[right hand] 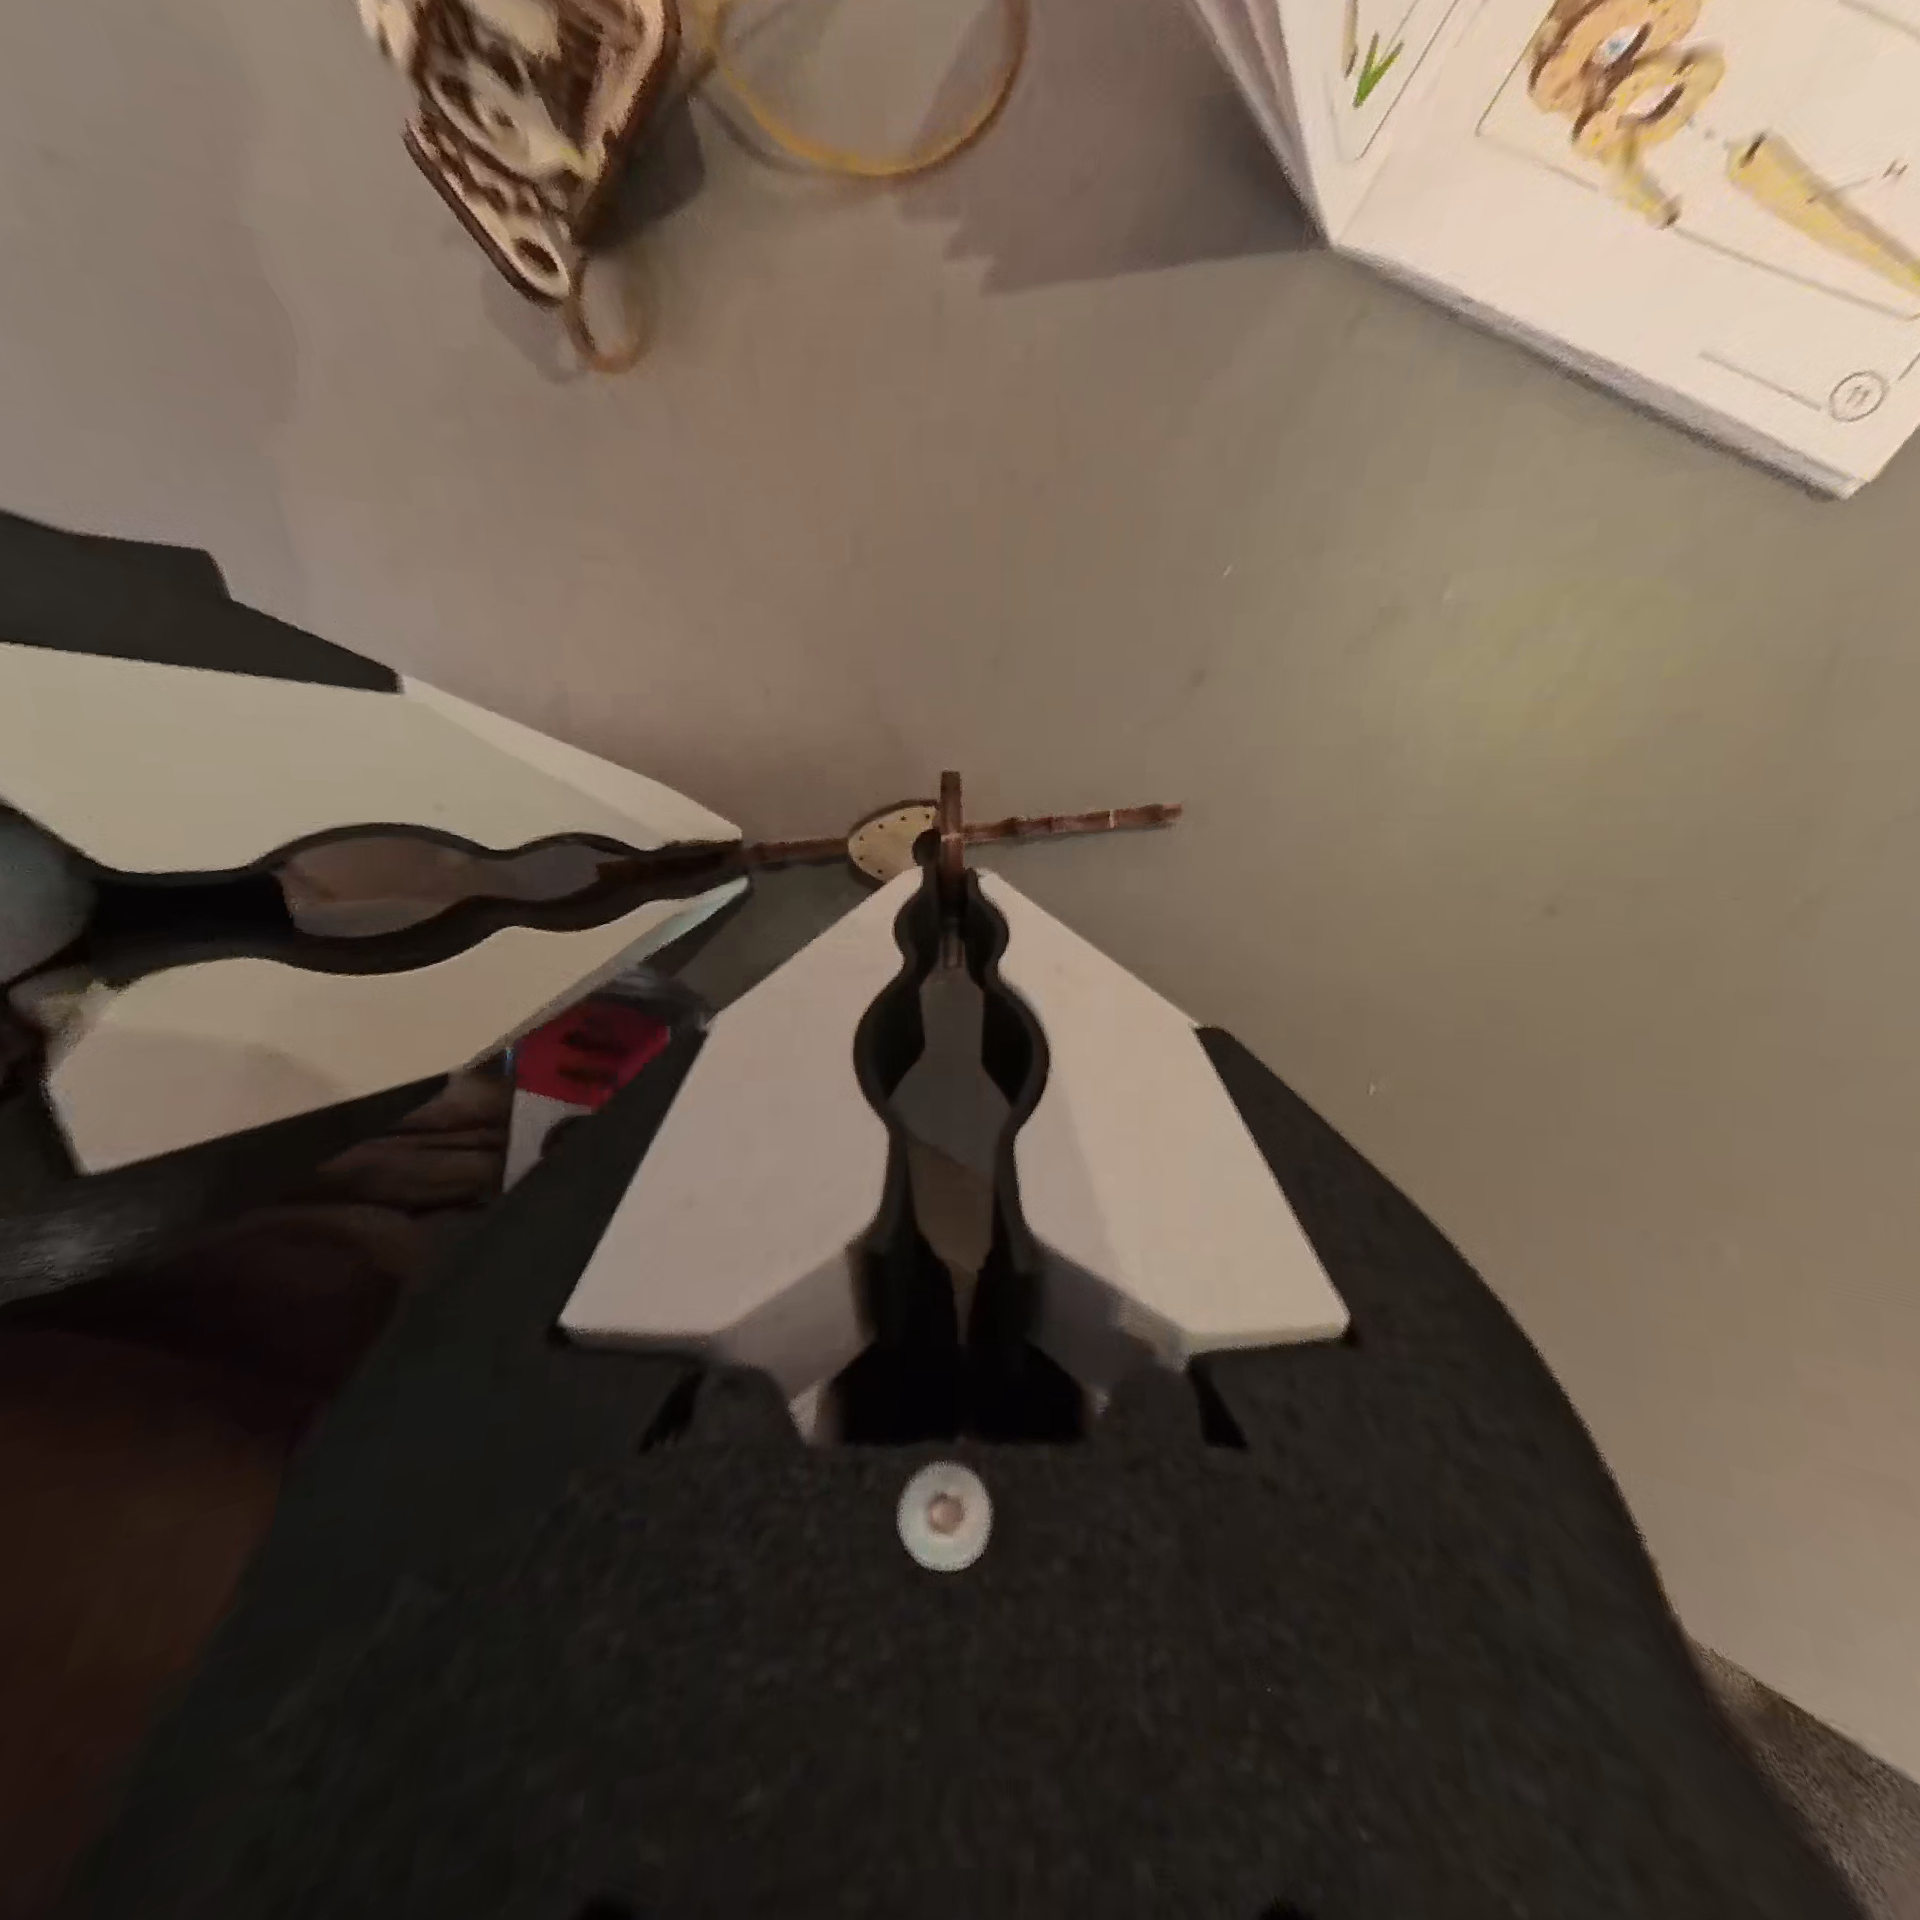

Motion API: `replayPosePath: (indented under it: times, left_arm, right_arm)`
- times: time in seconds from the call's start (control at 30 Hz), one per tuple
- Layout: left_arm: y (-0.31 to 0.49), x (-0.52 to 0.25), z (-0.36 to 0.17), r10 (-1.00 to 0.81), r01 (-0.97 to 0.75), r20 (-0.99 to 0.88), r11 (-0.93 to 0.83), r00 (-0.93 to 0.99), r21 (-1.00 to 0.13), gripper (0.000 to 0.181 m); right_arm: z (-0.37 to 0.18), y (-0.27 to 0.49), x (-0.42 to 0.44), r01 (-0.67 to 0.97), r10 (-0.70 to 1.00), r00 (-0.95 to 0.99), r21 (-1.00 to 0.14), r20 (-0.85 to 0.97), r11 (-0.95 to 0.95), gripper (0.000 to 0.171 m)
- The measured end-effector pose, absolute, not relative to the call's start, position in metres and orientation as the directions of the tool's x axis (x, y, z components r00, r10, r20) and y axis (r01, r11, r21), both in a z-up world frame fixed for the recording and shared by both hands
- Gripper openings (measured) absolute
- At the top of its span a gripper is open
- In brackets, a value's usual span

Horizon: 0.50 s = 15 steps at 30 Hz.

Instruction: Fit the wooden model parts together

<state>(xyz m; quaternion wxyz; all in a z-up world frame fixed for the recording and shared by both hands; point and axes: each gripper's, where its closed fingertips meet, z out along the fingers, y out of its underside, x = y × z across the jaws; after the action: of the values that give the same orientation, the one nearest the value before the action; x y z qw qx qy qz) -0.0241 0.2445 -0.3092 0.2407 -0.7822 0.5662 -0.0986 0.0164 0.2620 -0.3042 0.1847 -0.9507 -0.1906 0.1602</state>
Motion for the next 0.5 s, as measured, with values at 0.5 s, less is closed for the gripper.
replayPosePath:
  times: [0.5]
  left_arm:
    - [0.2438, -0.0251, -0.3089, -0.936, -0.783, 0.015, -0.304, 0.353, -0.542, 0.002]
  right_arm:
    - [-0.3059, 0.2679, 0.0117, 0.591, 0.589, 0.798, -0.024, -0.128, -0.806, 0.003]
